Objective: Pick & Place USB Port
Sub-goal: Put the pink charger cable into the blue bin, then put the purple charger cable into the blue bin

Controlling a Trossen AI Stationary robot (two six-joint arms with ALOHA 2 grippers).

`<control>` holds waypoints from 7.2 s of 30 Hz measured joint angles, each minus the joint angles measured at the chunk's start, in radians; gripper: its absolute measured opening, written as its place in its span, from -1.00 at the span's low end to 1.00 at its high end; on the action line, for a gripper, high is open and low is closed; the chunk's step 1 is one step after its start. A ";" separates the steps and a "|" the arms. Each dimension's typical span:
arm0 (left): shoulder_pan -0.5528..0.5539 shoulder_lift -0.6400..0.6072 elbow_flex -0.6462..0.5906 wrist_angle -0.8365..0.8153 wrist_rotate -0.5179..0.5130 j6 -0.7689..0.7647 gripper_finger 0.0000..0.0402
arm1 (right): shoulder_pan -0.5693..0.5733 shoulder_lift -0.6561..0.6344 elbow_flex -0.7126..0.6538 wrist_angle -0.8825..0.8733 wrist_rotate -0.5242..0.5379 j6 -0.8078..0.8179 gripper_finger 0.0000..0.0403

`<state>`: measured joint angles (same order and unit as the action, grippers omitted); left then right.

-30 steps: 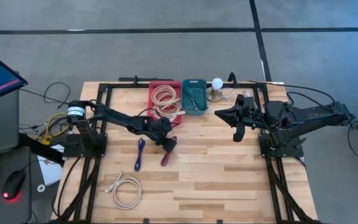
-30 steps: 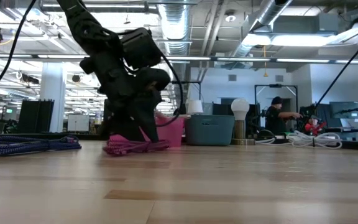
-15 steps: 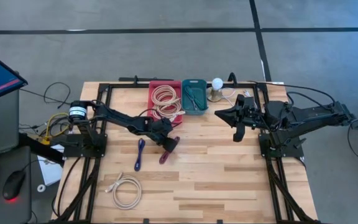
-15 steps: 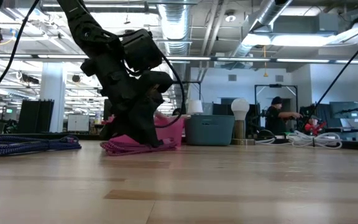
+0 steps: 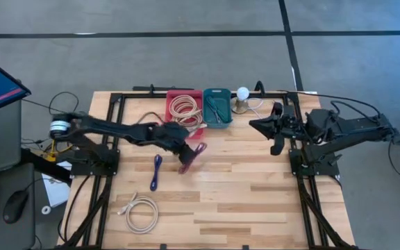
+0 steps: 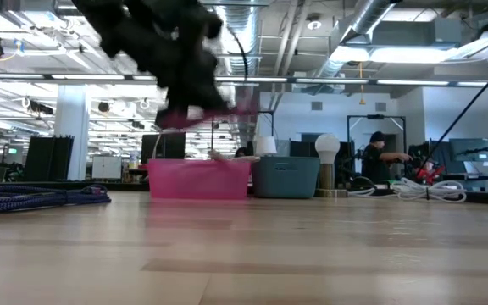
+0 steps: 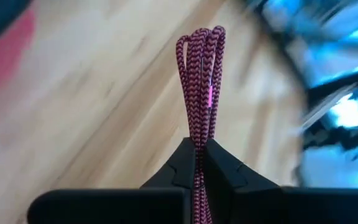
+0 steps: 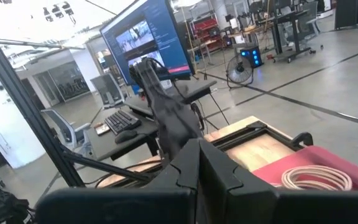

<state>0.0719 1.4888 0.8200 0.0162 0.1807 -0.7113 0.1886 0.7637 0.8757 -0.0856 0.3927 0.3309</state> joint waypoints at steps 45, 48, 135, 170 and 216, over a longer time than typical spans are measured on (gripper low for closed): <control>0.400 0.333 0.332 0.382 0.049 0.033 -0.94 | -0.001 -0.012 0.000 -0.054 0.055 -0.001 -1.00; 0.401 0.377 0.354 0.381 0.025 0.050 -0.94 | -0.001 -0.012 0.000 -0.054 0.062 -0.001 -1.00; -0.076 -0.442 0.378 -0.847 -0.337 0.163 -0.98 | 0.000 -0.039 -0.001 -0.052 0.053 0.000 -1.00; -0.260 -0.120 0.121 -1.163 -0.288 -0.450 -0.82 | 0.000 -0.039 -0.001 -0.117 0.055 0.002 -1.00; -0.244 -0.127 -0.291 -0.488 -0.349 -0.607 -0.12 | -0.001 -0.038 -0.001 -0.117 0.058 0.002 -1.00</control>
<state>-0.1722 1.3621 0.5291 -0.4723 -0.1686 -1.3178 0.1879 0.7254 0.8749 -0.2024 0.4507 0.3328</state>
